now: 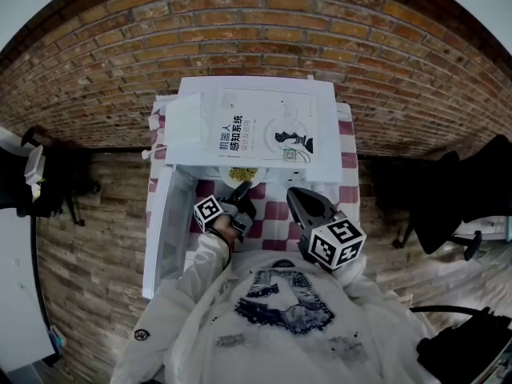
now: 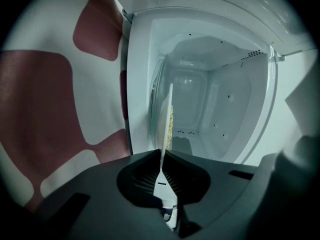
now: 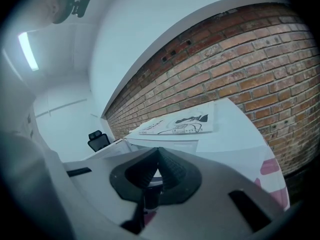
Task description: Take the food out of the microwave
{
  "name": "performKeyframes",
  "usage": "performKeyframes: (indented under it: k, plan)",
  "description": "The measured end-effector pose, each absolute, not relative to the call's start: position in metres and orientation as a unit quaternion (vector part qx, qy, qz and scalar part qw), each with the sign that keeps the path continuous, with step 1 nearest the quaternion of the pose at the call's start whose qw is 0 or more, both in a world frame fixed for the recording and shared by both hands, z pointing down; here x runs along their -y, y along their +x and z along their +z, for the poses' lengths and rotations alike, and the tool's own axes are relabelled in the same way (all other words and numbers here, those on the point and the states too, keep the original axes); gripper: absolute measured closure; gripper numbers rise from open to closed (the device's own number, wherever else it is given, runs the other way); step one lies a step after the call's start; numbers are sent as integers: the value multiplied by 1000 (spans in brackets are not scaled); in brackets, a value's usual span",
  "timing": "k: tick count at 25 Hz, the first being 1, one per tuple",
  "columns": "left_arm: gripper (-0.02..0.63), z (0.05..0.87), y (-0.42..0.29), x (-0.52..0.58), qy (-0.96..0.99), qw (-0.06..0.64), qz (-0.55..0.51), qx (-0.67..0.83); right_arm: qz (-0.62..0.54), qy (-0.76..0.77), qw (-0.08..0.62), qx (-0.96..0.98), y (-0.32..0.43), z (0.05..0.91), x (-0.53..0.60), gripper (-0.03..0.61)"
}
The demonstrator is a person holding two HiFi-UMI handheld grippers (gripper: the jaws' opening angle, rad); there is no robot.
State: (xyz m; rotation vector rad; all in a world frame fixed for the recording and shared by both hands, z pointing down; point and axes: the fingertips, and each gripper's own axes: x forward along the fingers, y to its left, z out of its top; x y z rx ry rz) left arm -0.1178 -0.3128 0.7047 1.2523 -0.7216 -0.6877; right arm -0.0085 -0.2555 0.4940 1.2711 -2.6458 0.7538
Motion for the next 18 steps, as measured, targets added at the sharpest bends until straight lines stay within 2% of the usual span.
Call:
performKeyframes:
  k: [18]
  plan:
    - [595,642,-109,259,574,683,-340,296,261,403,40,876,-22,493,216,566]
